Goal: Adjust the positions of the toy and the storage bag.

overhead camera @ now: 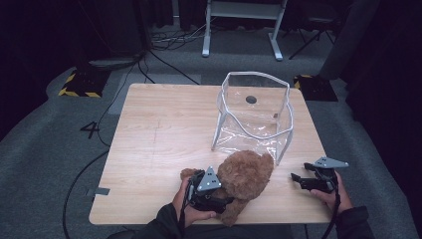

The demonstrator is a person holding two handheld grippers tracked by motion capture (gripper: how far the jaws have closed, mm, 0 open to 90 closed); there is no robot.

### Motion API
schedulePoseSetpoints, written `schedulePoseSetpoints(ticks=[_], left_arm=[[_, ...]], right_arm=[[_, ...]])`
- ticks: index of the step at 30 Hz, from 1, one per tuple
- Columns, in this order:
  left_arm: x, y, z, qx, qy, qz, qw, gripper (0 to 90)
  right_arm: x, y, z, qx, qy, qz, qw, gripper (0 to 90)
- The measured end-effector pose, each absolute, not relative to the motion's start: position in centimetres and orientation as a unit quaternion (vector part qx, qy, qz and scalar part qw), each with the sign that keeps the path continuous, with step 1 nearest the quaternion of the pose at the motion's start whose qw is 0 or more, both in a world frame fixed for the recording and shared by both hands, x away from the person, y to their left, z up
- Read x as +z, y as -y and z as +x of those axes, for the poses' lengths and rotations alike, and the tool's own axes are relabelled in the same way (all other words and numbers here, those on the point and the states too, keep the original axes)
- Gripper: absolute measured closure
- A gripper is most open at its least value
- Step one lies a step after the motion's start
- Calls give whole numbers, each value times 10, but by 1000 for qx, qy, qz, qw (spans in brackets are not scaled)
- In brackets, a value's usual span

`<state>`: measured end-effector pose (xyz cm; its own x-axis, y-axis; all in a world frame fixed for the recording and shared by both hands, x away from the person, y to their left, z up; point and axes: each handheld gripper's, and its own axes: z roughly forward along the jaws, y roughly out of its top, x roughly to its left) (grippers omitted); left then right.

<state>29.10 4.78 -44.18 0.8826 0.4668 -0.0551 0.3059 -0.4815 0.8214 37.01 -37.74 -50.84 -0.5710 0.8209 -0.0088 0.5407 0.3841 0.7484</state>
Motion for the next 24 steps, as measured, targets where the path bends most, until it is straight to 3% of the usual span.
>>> schedulePoseSetpoints(ticks=[2,6,24], left_arm=[[-442,-52,292,83,-219,857,459,418],[-445,-64,295,83,-225,852,465,487],[-451,-161,306,132,-366,785,482,519]], right_arm=[[-508,377,370,362,-809,420,194,234],[-508,377,370,361,-810,420,193,234],[-508,378,370,361,-810,420,193,233]])
